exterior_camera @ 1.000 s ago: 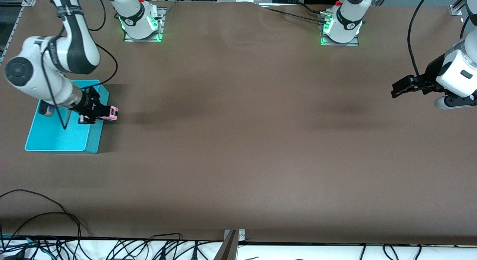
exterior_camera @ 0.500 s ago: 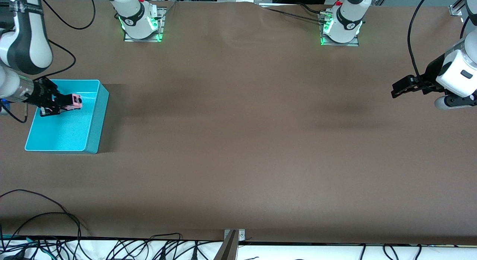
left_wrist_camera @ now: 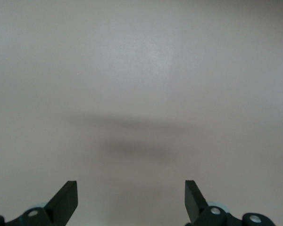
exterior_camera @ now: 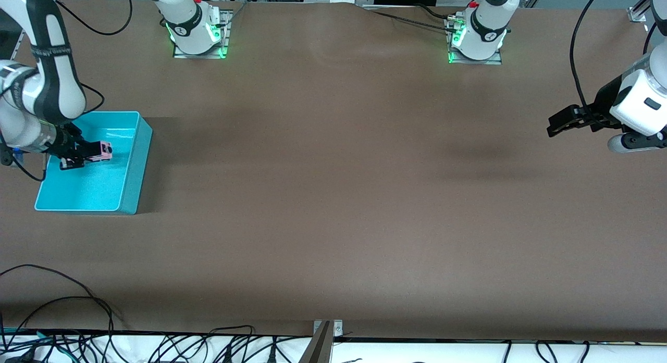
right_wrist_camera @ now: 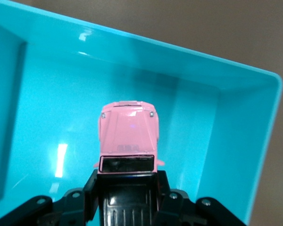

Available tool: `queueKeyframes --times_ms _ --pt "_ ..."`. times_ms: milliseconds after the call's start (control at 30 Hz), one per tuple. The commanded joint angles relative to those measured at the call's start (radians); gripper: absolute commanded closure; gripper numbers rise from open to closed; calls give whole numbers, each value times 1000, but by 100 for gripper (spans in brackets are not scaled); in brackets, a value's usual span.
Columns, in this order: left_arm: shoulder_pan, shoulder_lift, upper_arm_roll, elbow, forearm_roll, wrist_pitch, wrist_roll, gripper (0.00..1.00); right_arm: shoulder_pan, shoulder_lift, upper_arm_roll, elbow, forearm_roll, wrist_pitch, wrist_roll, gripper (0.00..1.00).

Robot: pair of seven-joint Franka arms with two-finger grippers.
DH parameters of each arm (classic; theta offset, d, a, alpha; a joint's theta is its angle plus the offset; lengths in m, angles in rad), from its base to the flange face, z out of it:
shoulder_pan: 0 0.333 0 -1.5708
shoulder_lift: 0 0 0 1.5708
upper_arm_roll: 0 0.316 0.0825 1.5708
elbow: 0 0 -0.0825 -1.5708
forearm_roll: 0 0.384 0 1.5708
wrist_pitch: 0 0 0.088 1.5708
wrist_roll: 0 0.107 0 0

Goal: Wind and store pink jeep toy

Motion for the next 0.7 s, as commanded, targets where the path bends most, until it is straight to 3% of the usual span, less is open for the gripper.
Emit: queueKeyframes --times_ms 0,300,333,367,433,467,667 --pt "-10 -13 10 -12 -15 1 10 0 -10 17 -2 -46 12 95 -17 75" --pt "-10 -13 10 -12 -15 1 10 0 -10 73 3 -66 53 186 -15 69" --pt "-10 -13 10 -12 -15 1 10 0 -10 77 3 -66 53 187 -14 65" --pt "-10 -13 8 -12 -15 -1 10 0 -10 78 4 -66 53 189 -9 52" --pt "-10 -13 8 -12 -15 -1 10 0 -10 77 4 -66 53 187 -4 14" --pt "-10 -13 8 -12 -15 -1 10 0 -7 74 6 -64 53 186 0 0" --pt "-10 -13 8 -12 -15 -1 10 0 -4 51 7 -56 53 173 9 0"
